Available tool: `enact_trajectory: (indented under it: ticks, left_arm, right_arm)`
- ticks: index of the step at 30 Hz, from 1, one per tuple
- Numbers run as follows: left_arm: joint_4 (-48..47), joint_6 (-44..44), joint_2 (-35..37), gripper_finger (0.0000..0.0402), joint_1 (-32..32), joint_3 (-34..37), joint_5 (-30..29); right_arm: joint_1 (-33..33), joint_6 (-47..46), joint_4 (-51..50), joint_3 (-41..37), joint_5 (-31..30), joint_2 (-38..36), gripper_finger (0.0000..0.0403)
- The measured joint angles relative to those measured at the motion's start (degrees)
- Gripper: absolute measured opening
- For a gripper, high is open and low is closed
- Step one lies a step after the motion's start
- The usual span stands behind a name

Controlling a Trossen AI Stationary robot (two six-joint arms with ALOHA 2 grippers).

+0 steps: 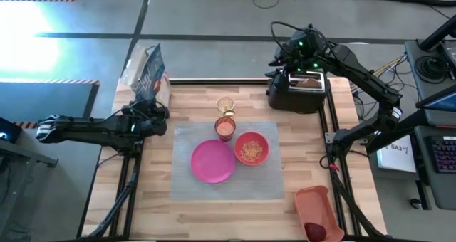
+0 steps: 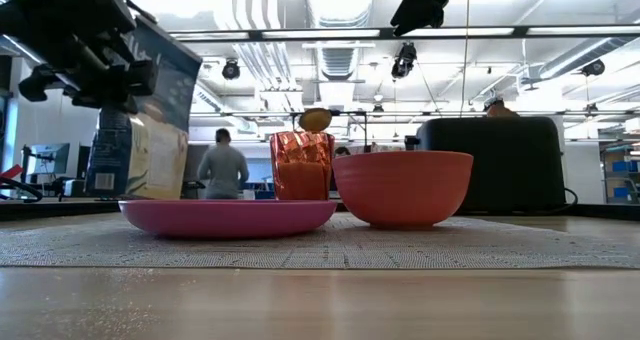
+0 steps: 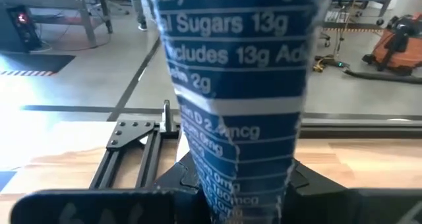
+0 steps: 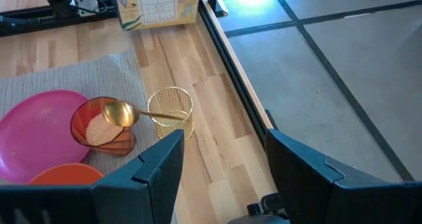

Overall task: Arrange a breakfast setting
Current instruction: Pour the cereals from the cereal box into the orange bowl on the table mat

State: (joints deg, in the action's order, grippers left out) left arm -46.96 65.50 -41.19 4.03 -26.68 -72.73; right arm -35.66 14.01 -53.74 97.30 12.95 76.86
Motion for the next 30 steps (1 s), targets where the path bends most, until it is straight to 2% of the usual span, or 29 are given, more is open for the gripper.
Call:
enact_trajectory:
  ticks: [6,16,20,30]
  left_arm:
    - [-0.44,0.28,0.00,0.0069,0.22,0.22,0.20]
    - [-1.02,7.86,-1.29,0.0069,2.63,3.02,0.68]
    - [-1.02,9.54,-1.70,0.0078,2.62,4.00,0.73]
    - [-1.01,7.39,-1.68,0.0113,2.62,4.00,1.46]
  right_arm:
    - [0.02,-0.04,0.02,0.00,-0.02,0.00,0.0203]
    - [0.01,0.03,0.00,0.00,-0.02,0.00,0.0203]
    - [0.00,0.03,0.02,0.00,0.00,0.00,0.0203]
    - [0.01,-0.04,0.00,0.00,-0.01,0.00,0.0203]
